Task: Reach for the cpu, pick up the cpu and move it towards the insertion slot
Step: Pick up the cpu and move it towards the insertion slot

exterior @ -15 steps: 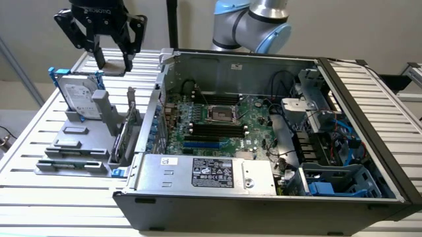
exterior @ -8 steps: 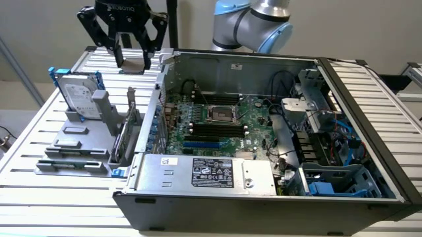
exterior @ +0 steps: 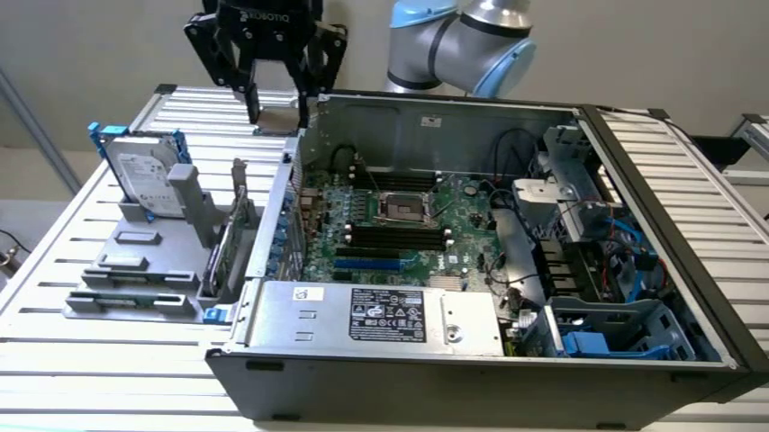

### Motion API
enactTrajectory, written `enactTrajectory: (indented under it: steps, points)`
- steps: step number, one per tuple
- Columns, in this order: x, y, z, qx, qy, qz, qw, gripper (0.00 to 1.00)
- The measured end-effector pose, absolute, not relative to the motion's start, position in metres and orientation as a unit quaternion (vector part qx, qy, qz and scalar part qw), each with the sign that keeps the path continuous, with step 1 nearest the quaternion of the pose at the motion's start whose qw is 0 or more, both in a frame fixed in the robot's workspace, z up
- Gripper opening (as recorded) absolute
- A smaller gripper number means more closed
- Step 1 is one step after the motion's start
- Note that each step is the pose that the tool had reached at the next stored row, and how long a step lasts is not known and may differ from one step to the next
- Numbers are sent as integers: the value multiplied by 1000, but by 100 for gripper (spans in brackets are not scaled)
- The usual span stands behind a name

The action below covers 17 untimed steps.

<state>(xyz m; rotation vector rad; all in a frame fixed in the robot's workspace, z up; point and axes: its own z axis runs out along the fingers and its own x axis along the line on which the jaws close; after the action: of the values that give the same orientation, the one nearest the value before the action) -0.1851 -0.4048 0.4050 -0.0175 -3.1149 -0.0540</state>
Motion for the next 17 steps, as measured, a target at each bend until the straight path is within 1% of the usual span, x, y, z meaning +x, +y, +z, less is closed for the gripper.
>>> enactTrajectory:
  steps: [17]
  points:
    - [-108,-400,400,-6,-1000,-17,13,55]
